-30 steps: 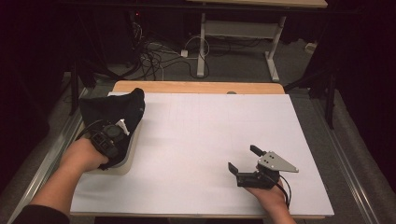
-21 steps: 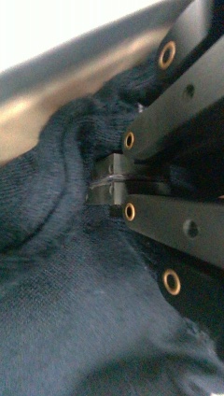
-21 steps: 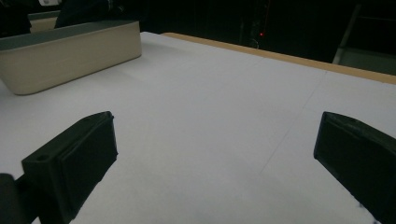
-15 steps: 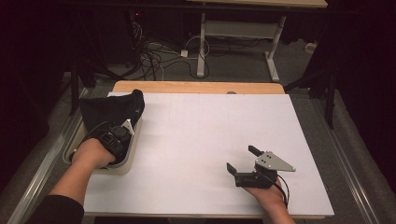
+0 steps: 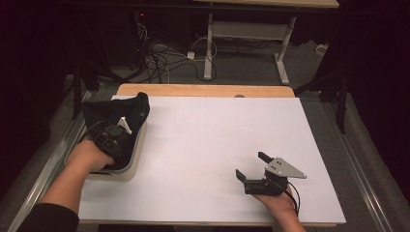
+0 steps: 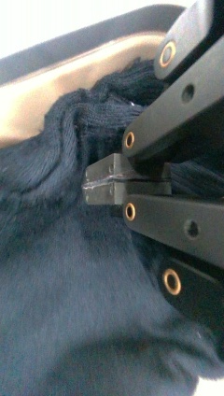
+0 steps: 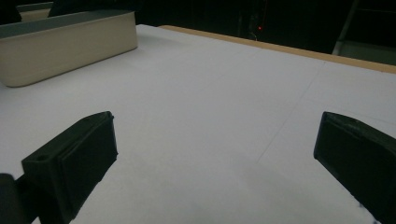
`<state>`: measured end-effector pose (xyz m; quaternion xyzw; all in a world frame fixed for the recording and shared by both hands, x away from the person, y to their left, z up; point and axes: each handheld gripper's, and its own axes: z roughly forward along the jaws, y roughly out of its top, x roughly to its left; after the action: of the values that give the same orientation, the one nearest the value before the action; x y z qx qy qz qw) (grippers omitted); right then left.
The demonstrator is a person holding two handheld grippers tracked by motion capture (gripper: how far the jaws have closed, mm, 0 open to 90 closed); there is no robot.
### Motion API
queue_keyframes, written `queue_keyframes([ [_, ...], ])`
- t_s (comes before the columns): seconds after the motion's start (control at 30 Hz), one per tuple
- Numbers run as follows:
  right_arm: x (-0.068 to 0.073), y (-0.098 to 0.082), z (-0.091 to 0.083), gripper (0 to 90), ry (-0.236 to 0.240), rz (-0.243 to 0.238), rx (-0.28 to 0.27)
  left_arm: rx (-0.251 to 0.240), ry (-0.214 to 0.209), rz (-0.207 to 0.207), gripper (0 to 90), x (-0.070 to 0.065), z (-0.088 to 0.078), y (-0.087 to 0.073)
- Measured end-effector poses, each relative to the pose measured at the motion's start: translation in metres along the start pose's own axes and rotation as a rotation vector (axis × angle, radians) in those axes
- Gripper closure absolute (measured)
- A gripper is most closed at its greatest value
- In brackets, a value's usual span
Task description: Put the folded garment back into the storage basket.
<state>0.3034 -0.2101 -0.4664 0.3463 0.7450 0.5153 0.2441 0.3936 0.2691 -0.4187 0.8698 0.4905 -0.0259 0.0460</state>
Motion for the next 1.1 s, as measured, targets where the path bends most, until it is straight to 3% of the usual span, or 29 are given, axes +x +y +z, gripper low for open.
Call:
queue_keyframes([
  [0.27,0.0,0.0,-0.001,0.0,-0.002,0.0,-0.001,-0.072,0.026,-0.032,87.5,0.014,-0.024,0.0],
  [0.43,0.0,-0.001,0.0,0.0,-0.003,0.001,0.002,-0.152,0.037,-0.051,87.5,0.023,-0.031,0.006],
  [0.53,0.0,-0.002,0.001,0.0,-0.006,0.005,0.009,-0.209,0.054,-0.061,87.5,0.028,-0.031,0.011],
  [0.97,-0.001,-0.005,0.002,0.0,-0.014,0.009,0.019,-0.47,0.051,-0.081,87.5,0.048,-0.018,0.049],
  [1.1,-0.002,-0.005,0.003,0.0,-0.017,0.012,0.019,-0.512,0.057,-0.077,87.5,0.048,-0.009,0.063],
])
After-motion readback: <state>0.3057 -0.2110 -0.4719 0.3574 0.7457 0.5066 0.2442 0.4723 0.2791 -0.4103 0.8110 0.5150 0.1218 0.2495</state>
